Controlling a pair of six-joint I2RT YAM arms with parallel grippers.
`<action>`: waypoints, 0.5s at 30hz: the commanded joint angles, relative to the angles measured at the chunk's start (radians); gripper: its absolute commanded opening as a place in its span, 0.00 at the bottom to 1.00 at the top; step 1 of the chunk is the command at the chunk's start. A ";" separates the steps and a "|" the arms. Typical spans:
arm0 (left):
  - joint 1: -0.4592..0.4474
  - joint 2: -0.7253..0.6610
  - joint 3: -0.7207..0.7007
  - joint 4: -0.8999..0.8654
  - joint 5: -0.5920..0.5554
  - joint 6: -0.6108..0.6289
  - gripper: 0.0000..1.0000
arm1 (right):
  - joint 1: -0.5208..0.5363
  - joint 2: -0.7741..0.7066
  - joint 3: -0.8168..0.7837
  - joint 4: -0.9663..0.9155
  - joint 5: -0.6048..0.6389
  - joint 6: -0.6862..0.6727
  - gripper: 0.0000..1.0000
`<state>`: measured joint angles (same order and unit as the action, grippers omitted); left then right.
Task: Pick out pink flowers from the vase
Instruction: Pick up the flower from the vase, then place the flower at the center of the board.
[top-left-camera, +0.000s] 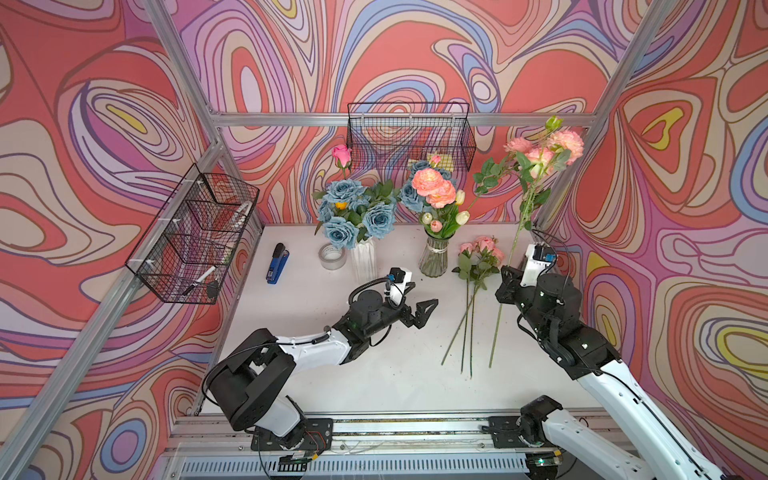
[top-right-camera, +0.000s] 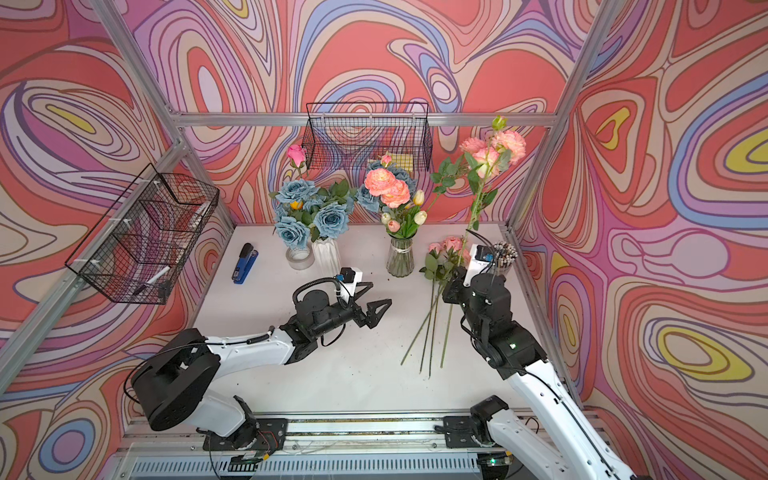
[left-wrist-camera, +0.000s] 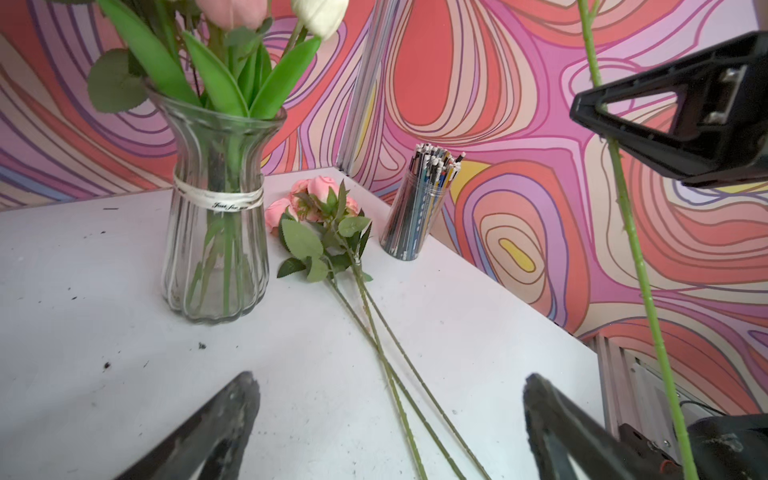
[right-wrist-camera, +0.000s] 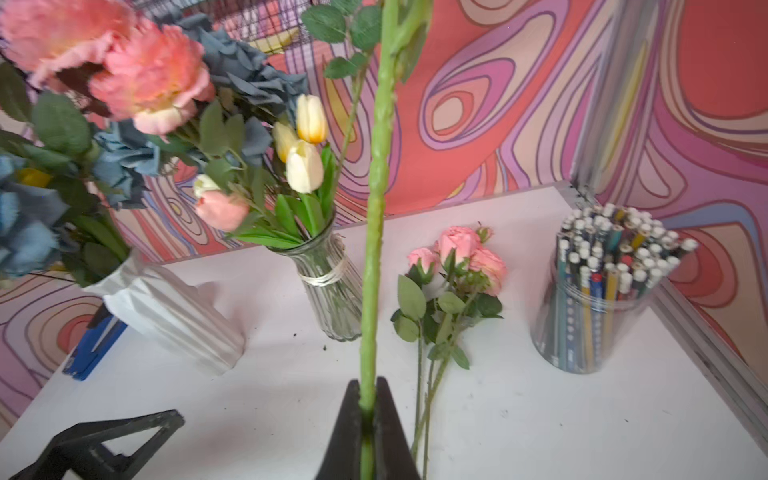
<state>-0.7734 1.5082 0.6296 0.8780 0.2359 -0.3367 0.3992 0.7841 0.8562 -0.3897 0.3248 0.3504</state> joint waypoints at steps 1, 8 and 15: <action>-0.007 -0.032 -0.024 0.032 -0.044 0.018 1.00 | 0.003 -0.022 -0.038 -0.059 0.111 0.061 0.00; -0.009 -0.017 -0.049 0.071 -0.060 0.007 1.00 | 0.002 0.028 -0.095 -0.066 0.104 0.155 0.00; -0.010 -0.014 -0.079 0.112 -0.076 0.008 1.00 | -0.003 0.096 -0.105 -0.069 0.069 0.210 0.00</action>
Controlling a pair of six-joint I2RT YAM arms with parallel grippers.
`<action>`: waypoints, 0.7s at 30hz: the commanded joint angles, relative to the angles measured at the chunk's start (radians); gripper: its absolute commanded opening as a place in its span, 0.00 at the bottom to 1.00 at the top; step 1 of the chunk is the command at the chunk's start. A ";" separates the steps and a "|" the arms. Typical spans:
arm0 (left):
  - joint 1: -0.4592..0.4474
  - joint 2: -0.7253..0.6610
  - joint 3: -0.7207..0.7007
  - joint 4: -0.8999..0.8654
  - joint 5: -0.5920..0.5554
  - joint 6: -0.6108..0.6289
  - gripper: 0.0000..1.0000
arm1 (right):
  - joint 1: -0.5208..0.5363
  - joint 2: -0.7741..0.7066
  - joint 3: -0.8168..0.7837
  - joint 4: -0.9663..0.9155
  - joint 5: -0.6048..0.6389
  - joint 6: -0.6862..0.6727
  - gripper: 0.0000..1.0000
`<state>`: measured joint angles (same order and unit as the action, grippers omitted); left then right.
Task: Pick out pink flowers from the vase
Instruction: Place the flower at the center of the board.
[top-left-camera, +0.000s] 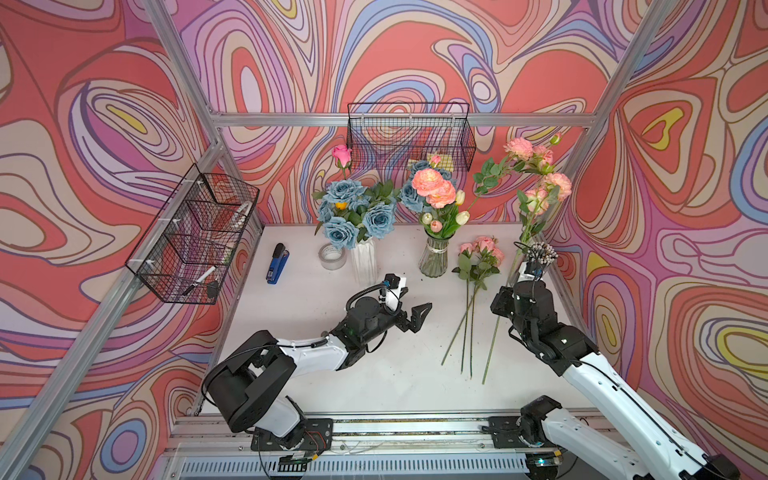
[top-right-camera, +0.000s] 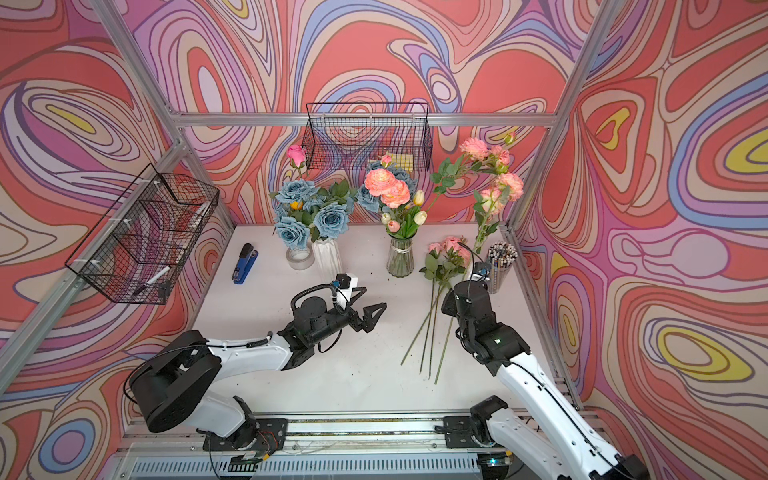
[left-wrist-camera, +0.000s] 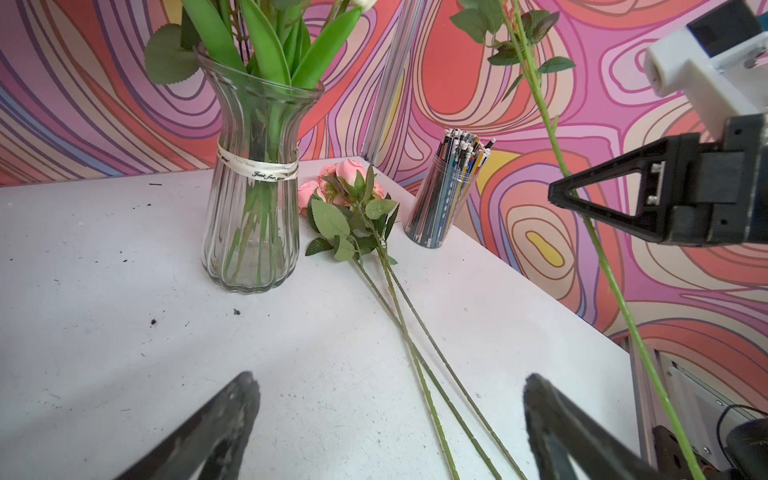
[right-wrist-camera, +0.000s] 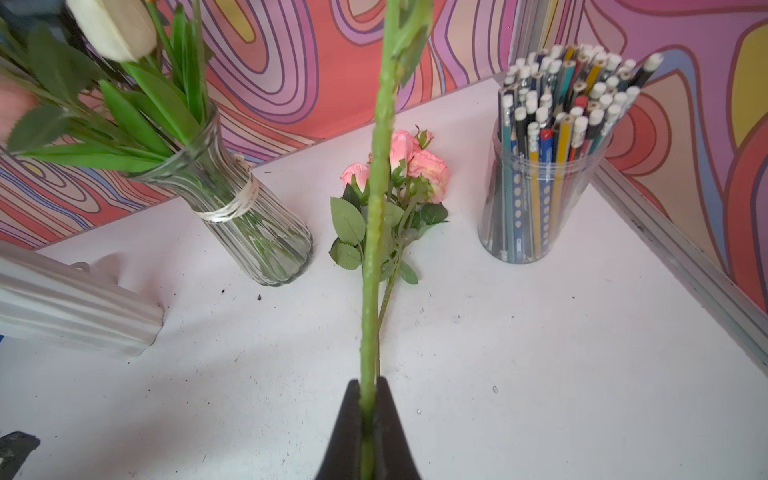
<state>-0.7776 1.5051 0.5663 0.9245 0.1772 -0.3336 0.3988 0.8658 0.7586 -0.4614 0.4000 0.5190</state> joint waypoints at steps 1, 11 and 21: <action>-0.006 -0.008 -0.020 0.073 -0.021 0.005 1.00 | -0.006 0.029 -0.005 0.002 -0.018 0.049 0.00; -0.006 -0.003 -0.075 0.155 -0.011 0.019 1.00 | -0.155 0.197 0.000 0.055 -0.290 0.090 0.00; -0.006 0.023 -0.086 0.197 0.005 0.026 1.00 | -0.175 0.378 0.026 0.219 -0.481 0.055 0.00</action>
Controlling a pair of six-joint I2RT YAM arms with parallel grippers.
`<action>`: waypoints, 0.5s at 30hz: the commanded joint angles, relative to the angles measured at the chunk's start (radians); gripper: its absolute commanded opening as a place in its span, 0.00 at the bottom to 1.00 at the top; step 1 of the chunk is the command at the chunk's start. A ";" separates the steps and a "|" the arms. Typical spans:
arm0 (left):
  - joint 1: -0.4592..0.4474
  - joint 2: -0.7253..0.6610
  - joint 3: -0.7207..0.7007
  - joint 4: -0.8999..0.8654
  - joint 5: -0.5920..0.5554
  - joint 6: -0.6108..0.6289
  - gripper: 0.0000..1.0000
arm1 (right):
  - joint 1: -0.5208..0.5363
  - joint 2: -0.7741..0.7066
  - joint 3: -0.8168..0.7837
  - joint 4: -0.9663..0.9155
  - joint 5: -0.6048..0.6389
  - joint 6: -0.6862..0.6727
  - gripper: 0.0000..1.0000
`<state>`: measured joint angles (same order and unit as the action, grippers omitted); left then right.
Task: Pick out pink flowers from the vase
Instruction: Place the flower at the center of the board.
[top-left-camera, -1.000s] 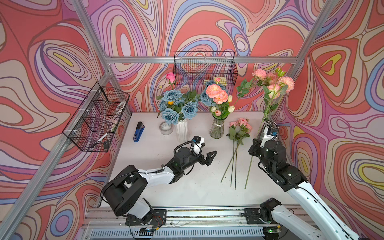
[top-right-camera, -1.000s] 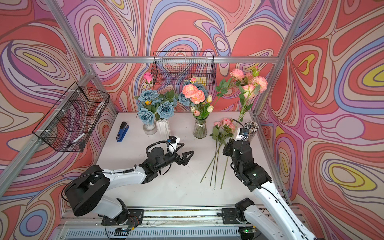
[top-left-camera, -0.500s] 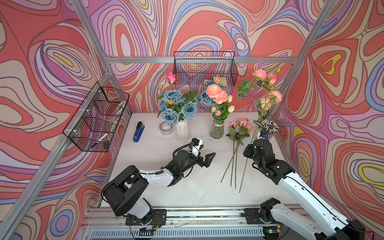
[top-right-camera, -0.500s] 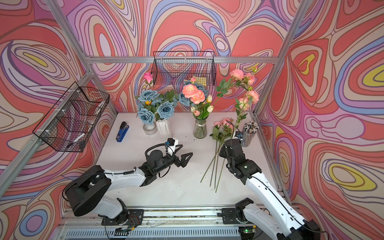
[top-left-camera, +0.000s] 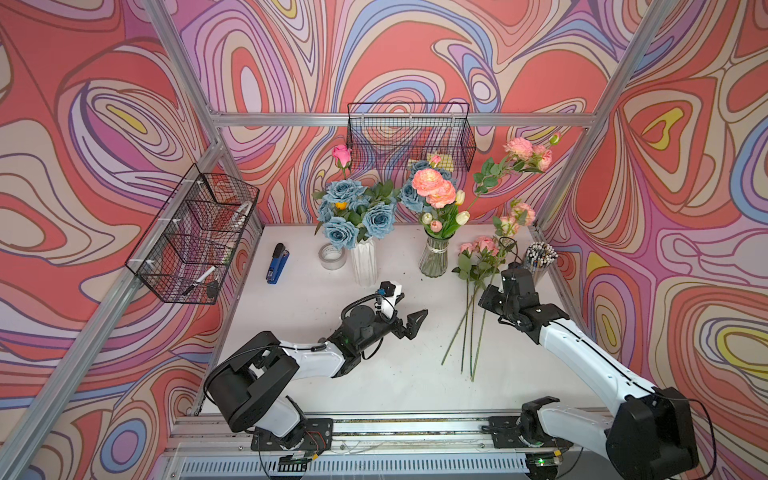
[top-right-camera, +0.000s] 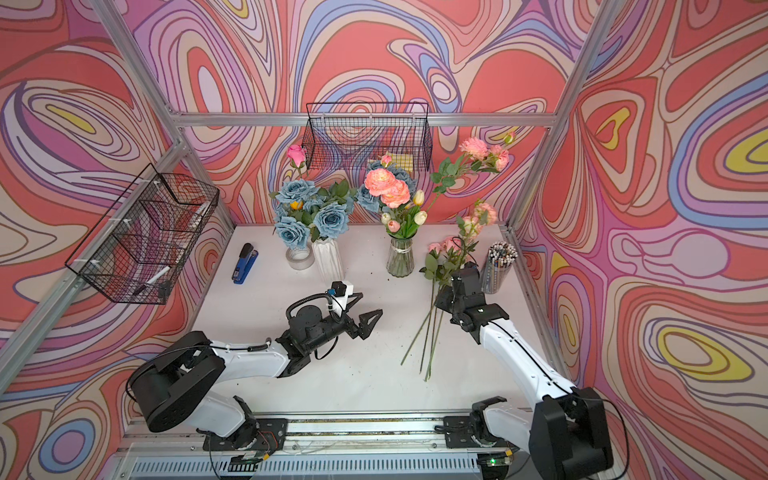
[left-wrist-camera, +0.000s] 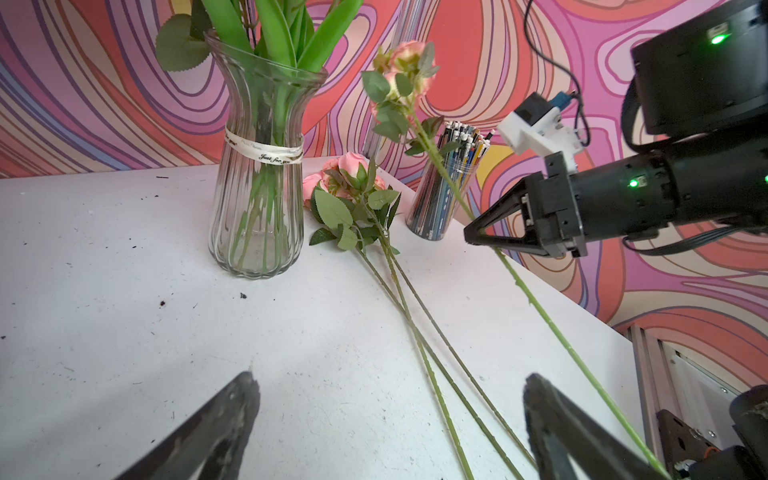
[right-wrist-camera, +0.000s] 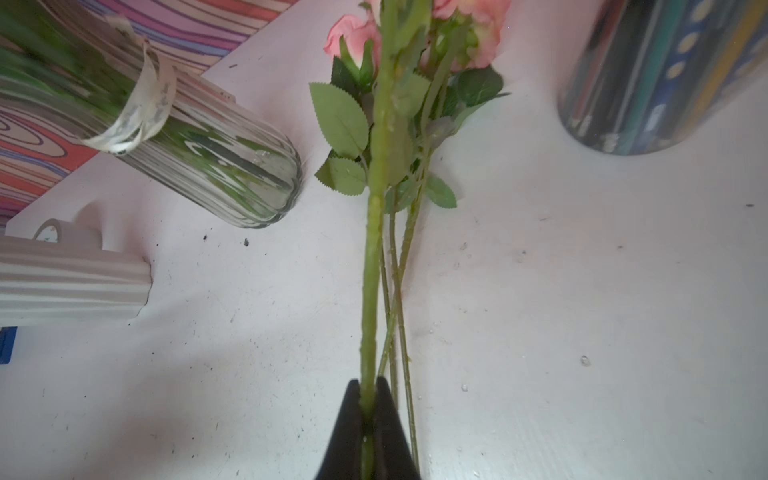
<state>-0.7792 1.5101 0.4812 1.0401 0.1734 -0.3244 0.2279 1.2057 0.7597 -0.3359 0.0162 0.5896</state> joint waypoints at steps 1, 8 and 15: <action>-0.004 0.022 0.000 0.087 0.013 0.016 1.00 | -0.005 0.061 0.030 0.117 -0.125 -0.019 0.00; -0.005 0.035 -0.003 0.107 0.020 0.019 1.00 | -0.006 0.208 0.061 0.177 -0.210 -0.037 0.00; -0.005 0.040 -0.001 0.111 0.016 0.025 1.00 | -0.006 0.285 0.045 0.225 -0.211 -0.034 0.00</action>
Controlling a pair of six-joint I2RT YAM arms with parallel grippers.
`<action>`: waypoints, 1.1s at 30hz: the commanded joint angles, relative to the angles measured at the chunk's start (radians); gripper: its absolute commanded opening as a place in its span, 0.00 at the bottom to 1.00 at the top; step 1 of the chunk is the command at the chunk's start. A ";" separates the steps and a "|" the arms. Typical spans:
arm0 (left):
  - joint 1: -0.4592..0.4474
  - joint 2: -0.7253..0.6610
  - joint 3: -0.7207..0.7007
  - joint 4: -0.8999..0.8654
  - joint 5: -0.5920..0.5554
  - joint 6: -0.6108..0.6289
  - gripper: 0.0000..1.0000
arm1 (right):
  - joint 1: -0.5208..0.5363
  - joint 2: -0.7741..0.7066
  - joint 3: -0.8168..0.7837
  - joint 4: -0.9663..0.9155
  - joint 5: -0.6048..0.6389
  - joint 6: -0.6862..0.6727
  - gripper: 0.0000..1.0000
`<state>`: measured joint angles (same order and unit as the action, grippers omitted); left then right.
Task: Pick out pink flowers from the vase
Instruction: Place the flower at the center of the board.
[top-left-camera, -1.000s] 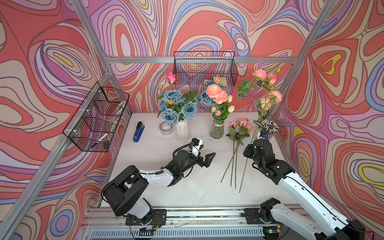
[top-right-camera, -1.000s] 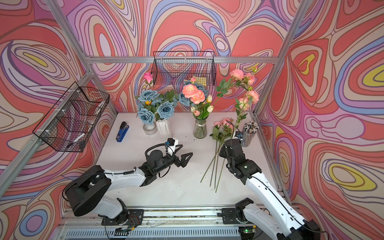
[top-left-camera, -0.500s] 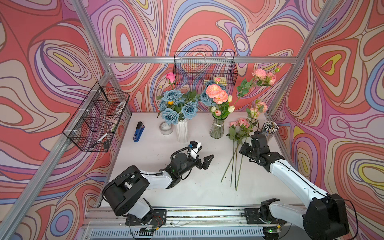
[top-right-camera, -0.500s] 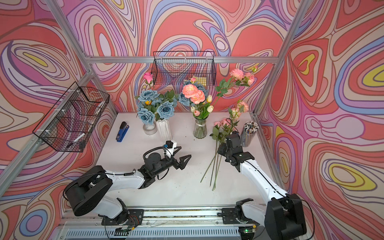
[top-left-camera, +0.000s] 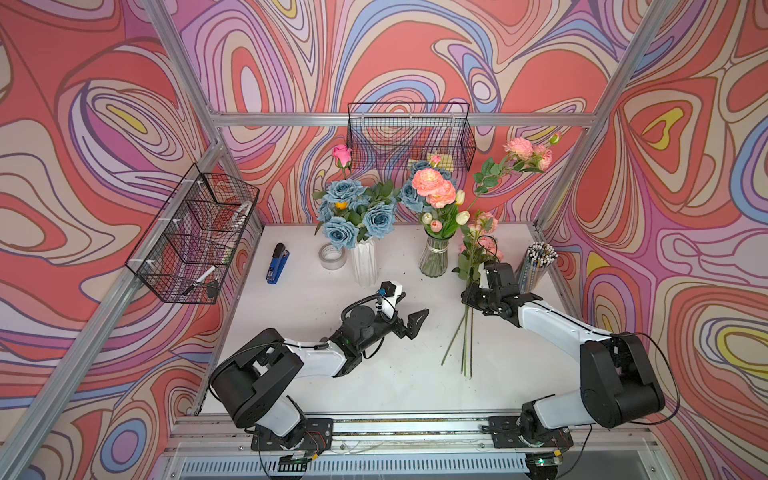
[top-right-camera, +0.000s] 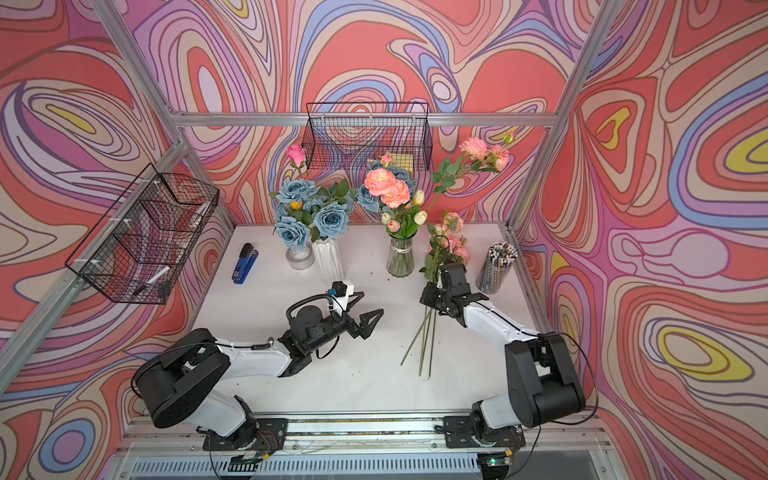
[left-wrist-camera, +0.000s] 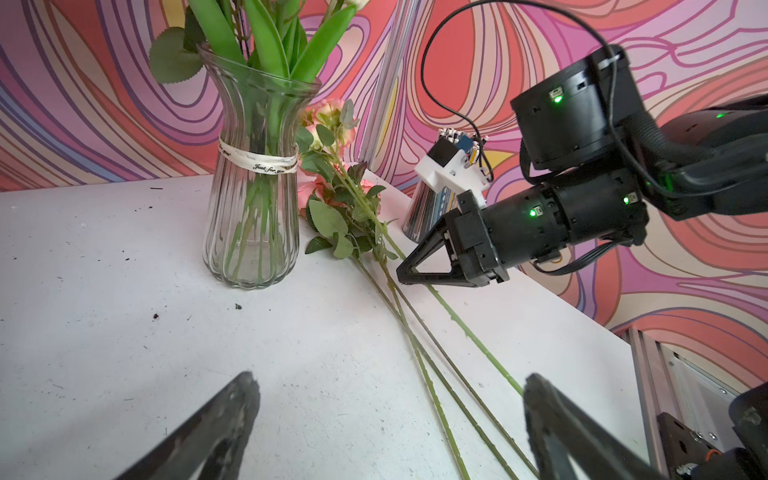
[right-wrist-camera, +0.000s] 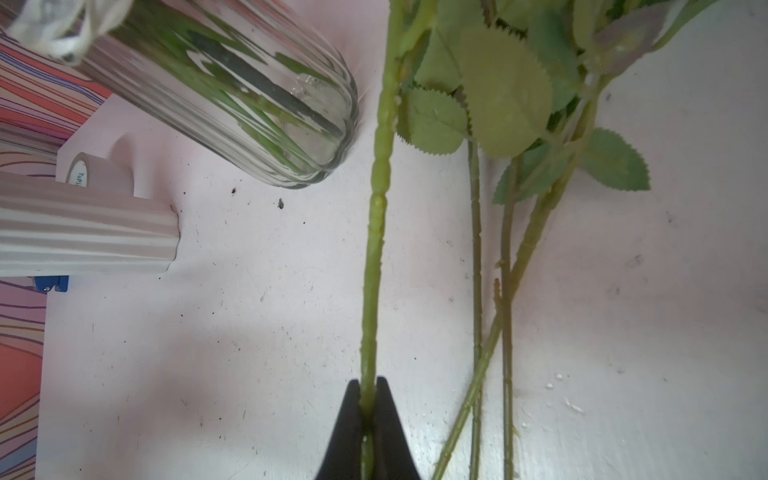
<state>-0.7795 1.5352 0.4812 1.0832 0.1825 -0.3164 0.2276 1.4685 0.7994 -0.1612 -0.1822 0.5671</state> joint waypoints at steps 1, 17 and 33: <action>-0.004 0.018 0.000 0.071 0.006 0.015 1.00 | -0.005 0.036 0.006 0.051 -0.013 -0.013 0.00; -0.009 0.042 0.091 0.013 0.029 0.014 1.00 | -0.005 0.144 -0.006 0.100 -0.002 -0.018 0.00; -0.015 0.131 0.208 -0.086 -0.019 0.008 1.00 | -0.005 0.138 -0.027 0.143 -0.046 -0.020 0.19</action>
<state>-0.7868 1.6367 0.6682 1.0016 0.1745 -0.2996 0.2276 1.6138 0.7853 -0.0410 -0.2108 0.5579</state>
